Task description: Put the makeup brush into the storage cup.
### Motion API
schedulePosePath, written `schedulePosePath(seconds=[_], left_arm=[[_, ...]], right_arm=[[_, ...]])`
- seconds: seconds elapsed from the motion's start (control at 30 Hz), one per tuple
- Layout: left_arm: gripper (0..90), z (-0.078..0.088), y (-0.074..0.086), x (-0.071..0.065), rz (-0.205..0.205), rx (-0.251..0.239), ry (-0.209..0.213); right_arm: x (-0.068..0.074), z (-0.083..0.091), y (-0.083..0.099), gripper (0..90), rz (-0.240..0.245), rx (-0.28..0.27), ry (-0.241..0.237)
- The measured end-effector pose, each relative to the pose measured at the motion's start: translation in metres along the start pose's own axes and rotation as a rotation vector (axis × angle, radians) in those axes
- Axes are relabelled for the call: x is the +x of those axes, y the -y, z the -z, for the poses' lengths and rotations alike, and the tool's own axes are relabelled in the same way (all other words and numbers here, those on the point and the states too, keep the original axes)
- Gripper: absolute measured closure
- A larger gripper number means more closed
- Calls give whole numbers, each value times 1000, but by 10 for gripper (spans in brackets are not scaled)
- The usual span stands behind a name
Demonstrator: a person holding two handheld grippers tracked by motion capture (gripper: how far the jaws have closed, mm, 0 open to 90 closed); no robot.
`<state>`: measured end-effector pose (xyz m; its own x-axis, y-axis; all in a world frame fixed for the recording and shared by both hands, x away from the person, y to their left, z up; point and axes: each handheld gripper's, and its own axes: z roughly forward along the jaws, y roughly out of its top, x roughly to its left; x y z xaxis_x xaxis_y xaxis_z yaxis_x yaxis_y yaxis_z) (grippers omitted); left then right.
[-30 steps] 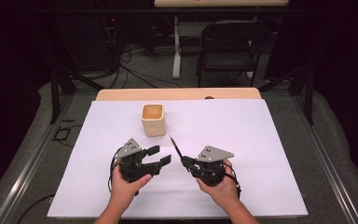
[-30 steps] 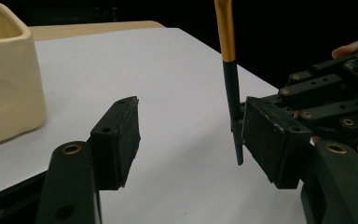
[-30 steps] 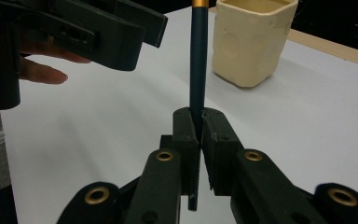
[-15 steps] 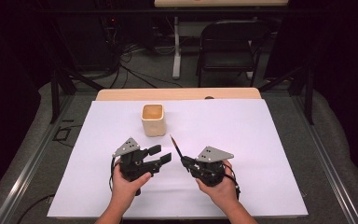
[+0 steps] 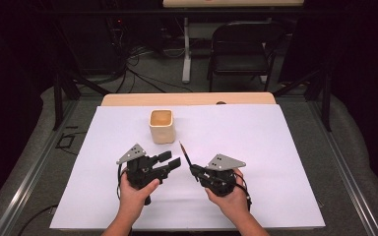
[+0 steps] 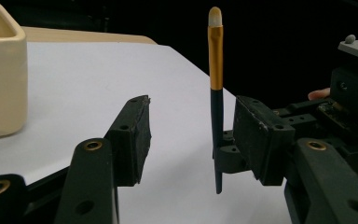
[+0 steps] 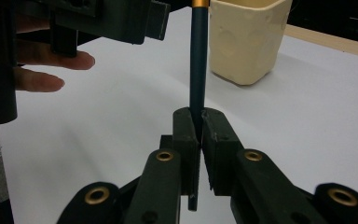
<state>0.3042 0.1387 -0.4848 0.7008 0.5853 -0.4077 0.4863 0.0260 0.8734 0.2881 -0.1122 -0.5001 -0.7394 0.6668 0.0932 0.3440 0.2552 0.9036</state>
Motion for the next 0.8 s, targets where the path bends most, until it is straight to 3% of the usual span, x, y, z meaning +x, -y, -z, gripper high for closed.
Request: schedulePosePath(seconds=[0.27, 0.8], left_arm=[[499, -2, -2, -2, 8, -9, 13], [532, -5, -6, -4, 28, -33, 30]], right_arm=[[1, -2, -1, 840, -26, -12, -7], [4, -4, -4, 840, -30, -32, -11]])
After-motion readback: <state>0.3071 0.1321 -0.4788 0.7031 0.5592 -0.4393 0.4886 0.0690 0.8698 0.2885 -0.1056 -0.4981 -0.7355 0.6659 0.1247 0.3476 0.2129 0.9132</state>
